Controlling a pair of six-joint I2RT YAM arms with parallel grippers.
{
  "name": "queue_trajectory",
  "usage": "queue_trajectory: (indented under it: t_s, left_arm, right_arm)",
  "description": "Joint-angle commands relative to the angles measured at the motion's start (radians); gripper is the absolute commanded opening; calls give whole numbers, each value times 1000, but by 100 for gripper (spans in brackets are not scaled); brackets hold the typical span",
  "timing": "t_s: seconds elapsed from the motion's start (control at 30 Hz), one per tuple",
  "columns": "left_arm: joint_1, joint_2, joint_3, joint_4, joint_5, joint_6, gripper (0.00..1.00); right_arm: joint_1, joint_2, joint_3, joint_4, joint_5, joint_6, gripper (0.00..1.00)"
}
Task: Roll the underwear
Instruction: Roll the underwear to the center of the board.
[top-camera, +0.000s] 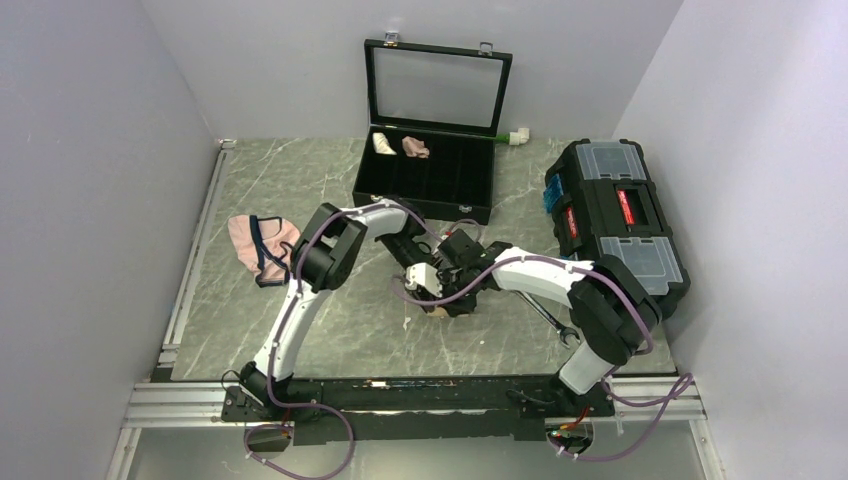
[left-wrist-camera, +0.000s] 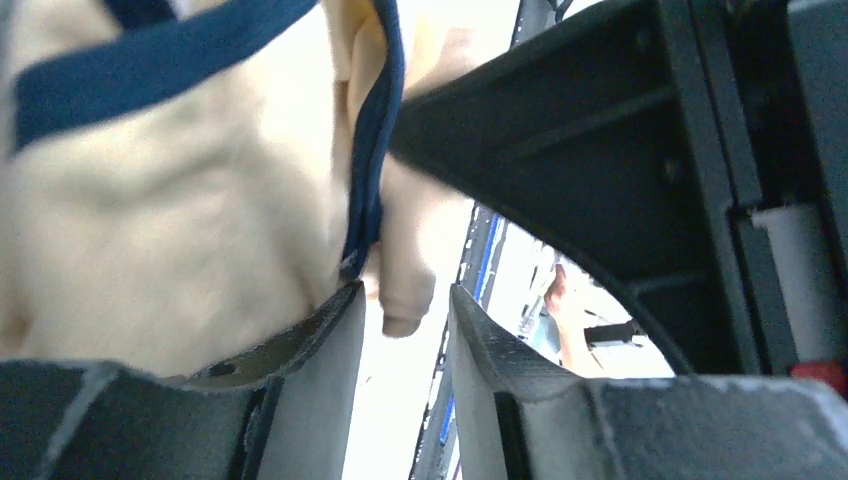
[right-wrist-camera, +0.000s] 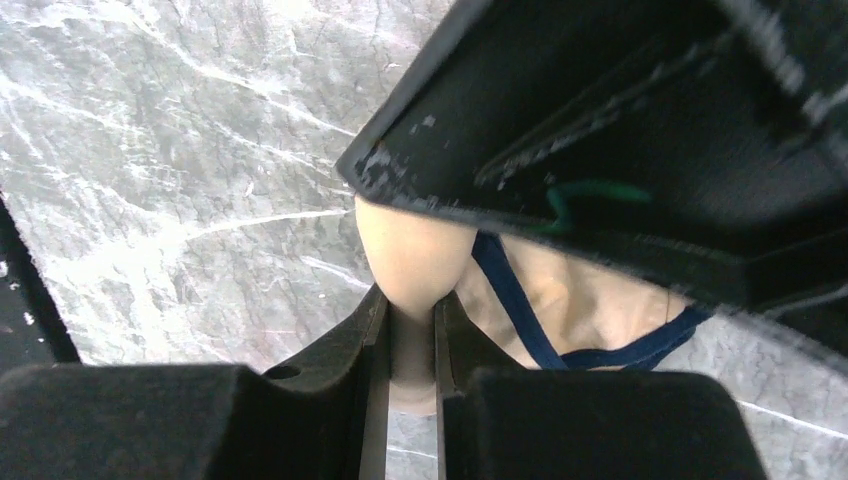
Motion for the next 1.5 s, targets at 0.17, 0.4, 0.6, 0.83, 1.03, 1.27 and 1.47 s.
queue_trajectory:
  t_s: [0.17, 0.4, 0.6, 0.83, 1.03, 1.27, 1.47]
  left_arm:
    - [78, -136, -95, 164, -90, 10, 46]
    - [163, -267, -255, 264, -130, -35, 46]
    - [276, -442, -412, 420, -196, -132, 46]
    - [438, -662, -551, 577, -277, -199, 47]
    - [474, -929, -770, 789, -408, -188, 48]
    - [465, -1175, -931, 914, -427, -141, 51]
    - [214, -1280, -979, 949, -584, -14, 54]
  right_arm:
    - [-40, 44, 23, -140, -128, -12, 0]
    - [-76, 71, 73, -189, -193, -28, 0]
    - [-133, 139, 170, -273, -296, -62, 0]
    - [-212, 299, 324, -404, -419, -140, 0]
    - [-274, 458, 486, -564, -509, -221, 0]
    - [-304, 647, 649, -763, -571, -321, 0]
    - [-303, 698, 675, -806, -568, -342, 0]
